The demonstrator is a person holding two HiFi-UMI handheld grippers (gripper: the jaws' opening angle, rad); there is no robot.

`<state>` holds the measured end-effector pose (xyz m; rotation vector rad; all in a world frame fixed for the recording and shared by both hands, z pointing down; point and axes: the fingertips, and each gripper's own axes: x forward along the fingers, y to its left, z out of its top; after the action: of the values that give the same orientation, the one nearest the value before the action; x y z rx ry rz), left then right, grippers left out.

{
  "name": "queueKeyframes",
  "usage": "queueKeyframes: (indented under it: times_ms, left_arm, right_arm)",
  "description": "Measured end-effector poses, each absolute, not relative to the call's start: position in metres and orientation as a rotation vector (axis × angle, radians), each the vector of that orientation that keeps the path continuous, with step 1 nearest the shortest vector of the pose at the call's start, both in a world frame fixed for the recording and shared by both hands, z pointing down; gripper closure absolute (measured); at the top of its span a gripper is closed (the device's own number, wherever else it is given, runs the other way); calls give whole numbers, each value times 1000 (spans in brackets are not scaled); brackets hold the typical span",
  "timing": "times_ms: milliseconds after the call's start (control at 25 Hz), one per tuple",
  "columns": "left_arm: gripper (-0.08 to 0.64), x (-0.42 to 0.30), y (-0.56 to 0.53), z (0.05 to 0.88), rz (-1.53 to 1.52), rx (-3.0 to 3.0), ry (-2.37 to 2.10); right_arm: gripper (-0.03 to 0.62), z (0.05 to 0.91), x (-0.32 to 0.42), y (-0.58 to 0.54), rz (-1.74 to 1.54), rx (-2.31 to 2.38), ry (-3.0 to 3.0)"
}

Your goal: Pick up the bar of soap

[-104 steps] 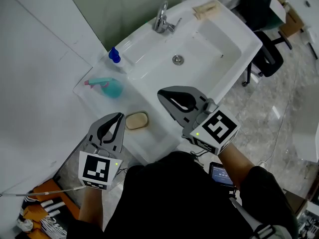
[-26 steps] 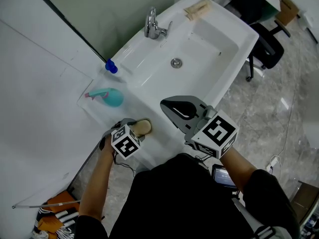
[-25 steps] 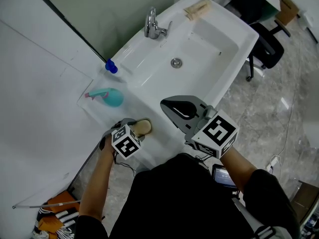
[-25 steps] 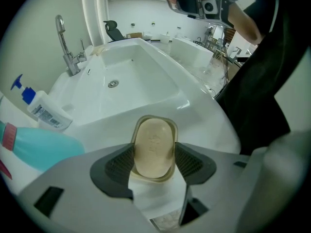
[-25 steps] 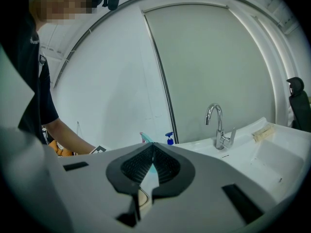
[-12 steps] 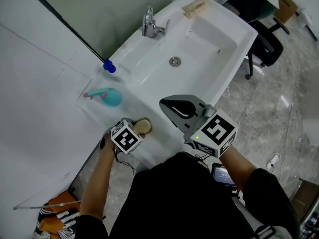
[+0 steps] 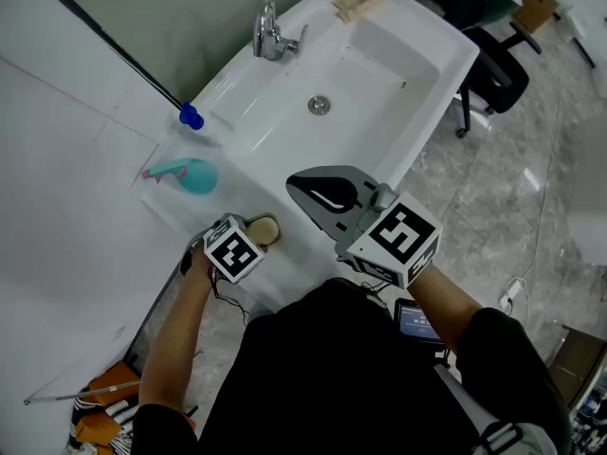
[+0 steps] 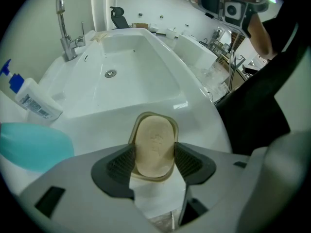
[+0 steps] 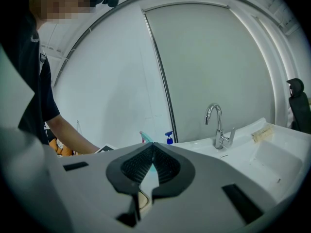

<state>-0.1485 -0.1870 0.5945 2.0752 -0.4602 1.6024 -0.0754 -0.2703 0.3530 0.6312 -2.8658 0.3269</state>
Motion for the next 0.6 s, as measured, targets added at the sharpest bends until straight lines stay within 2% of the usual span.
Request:
queueKeyframes:
  times_ms: [600]
  left_arm:
    - [296, -136, -185, 590, 1497, 2153, -490]
  right_arm:
    - [584, 347, -76, -268, 318, 637, -2864]
